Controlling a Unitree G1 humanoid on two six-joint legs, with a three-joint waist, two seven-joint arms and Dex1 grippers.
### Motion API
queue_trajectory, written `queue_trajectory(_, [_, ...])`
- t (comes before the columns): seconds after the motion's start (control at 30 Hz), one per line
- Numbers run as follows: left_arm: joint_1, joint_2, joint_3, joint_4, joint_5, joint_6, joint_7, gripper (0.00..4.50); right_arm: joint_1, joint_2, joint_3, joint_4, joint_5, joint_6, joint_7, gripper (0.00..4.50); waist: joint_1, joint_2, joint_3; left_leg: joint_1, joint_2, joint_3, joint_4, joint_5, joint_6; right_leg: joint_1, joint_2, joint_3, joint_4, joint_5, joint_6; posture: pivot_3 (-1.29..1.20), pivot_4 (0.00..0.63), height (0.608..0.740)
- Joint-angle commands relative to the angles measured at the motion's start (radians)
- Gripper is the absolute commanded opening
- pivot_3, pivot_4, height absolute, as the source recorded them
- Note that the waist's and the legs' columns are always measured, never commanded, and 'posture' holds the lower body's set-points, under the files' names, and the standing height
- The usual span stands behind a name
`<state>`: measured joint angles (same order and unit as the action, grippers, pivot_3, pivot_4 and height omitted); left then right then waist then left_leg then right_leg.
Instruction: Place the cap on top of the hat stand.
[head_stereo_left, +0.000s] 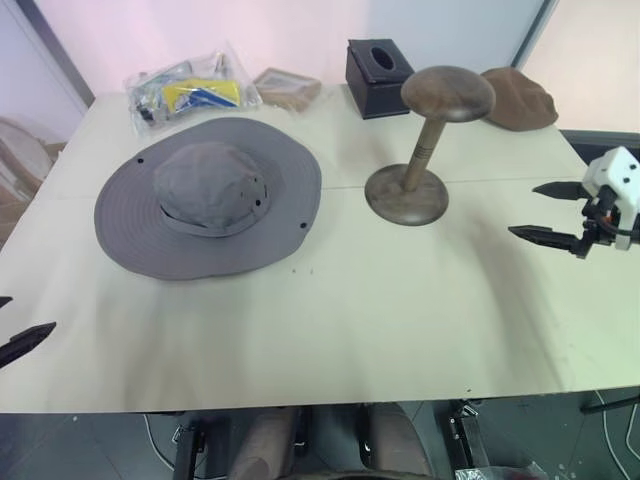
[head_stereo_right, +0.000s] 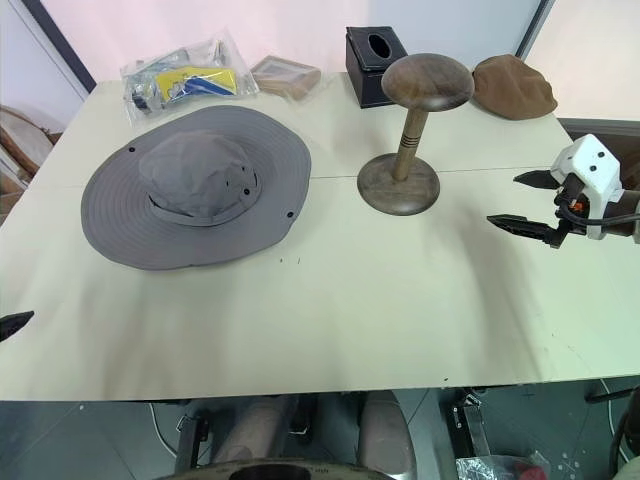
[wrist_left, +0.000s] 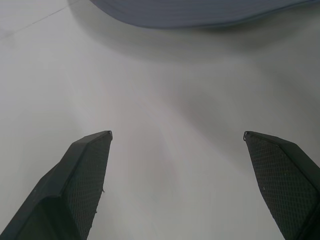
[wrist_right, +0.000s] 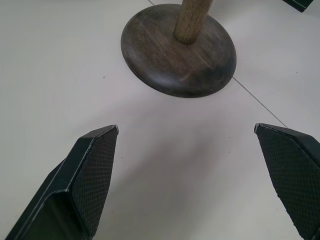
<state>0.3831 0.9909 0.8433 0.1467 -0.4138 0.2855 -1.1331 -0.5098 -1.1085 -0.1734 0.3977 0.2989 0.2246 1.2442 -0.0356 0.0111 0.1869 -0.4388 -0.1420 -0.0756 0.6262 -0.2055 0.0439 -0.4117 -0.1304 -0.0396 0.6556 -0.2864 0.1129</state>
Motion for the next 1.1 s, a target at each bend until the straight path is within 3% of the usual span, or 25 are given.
queue_trajectory(0.03, [0.0,0.018,0.005,-0.007,0.007,-0.002,-0.005,4.42,-0.003,-0.023,-0.049,-0.034,0.02,0.01,0.0,4.5,0.0,0.0,0.0,0.0,0.0,0.0,0.0,0.0,0.0,0.0,0.0,0.0,0.0,0.0,0.0,0.0,0.15,0.734])
queue_trajectory(0.27, [-0.026,0.025,-0.011,-0.031,0.016,0.0,0.008,4.42,-0.01,-0.022,-0.054,-0.064,0.04,0.058,0.008,4.5,0.0,0.0,0.0,0.0,0.0,0.0,0.0,0.0,0.0,0.0,0.0,0.0,0.0,0.001,0.001,0.0,0.15,0.734])
queue_trajectory(0.4, [-0.044,0.022,-0.015,-0.136,0.014,-0.024,0.01,4.42,-0.021,-0.021,-0.051,-0.107,0.077,0.12,0.022,4.5,0.002,0.0,0.0,0.0,0.0,0.0,0.0,0.0,0.0,0.0,0.0,0.0,0.0,0.001,0.001,0.0,0.15,0.734])
queue_trajectory(0.53, [-0.01,0.019,-0.089,-0.314,0.124,-0.161,0.02,4.42,0.042,-0.037,-0.076,-0.3,0.174,0.226,0.082,4.5,0.015,0.0,0.0,0.0,0.0,0.0,0.0,0.0,0.0,0.0,0.0,0.001,0.0,0.001,0.0,0.0,0.15,0.734])
queue_trajectory(0.7, [-0.022,0.033,-0.17,-0.389,0.236,-0.289,0.041,4.42,0.095,-0.039,-0.126,-0.507,0.313,0.38,0.096,4.5,0.024,0.0,0.0,-0.001,0.0,0.0,0.0,0.0,0.0,0.0,0.0,0.001,0.0,0.0,-0.001,0.0,0.15,0.734])
queue_trajectory(0.9, [-0.233,-0.002,-0.406,-0.299,0.46,-0.575,0.238,4.42,0.148,-0.033,-0.178,-0.763,0.518,0.554,0.082,4.5,0.044,0.0,0.0,-0.001,0.0,0.0,0.0,0.0,0.0,0.001,0.0,0.001,-0.003,0.001,-0.001,0.0,0.15,0.734])
queue_trajectory(1.1, [-0.409,-0.055,-0.609,-0.103,0.674,-0.817,0.441,4.42,0.116,-0.024,-0.18,-0.822,0.584,0.603,0.009,4.5,0.048,-0.001,-0.001,-0.002,0.0,0.001,0.001,0.0,0.0,0.001,0.0,0.001,-0.006,0.006,0.003,0.0,0.15,0.734])
